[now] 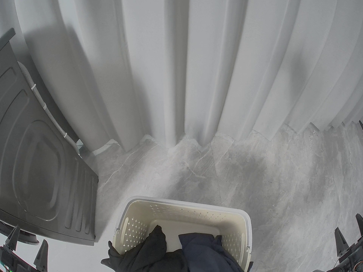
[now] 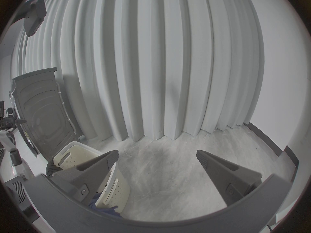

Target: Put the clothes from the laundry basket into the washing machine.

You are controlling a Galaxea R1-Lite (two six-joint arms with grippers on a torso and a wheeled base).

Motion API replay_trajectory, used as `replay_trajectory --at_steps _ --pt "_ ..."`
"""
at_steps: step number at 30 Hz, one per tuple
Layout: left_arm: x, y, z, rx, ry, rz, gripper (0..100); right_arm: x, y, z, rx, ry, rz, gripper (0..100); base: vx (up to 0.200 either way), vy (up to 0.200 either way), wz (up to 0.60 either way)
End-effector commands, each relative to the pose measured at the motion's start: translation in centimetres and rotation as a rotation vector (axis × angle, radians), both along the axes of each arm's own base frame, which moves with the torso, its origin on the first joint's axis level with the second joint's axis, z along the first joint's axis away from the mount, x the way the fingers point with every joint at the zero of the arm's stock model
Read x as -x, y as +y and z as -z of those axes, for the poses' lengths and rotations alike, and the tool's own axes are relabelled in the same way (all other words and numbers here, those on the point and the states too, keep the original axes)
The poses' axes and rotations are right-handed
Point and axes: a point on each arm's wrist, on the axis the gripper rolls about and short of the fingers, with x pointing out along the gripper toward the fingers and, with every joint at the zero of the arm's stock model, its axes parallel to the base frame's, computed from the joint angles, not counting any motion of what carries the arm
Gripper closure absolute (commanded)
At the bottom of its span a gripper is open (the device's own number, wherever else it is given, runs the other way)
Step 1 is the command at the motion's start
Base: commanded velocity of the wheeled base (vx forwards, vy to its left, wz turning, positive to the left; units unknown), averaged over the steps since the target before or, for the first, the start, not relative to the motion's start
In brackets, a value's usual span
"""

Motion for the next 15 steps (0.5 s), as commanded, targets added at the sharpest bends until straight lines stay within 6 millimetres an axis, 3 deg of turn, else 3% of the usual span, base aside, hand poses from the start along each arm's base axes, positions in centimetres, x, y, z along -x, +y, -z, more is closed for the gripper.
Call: replay_trajectory --at_steps 1,15 --pt "-0.03 0.0 0.47 0.001 0.004 0.0 0 0.01 0.0 0.53 0.0 -0.001 -0.001 0 -0.2 0.0 0.0" --pt "-0.03 0.0 0.47 -0.001 0.004 0.0 0 0.01 0.0 0.53 0.0 -0.001 -0.001 0 -0.2 0.0 0.0"
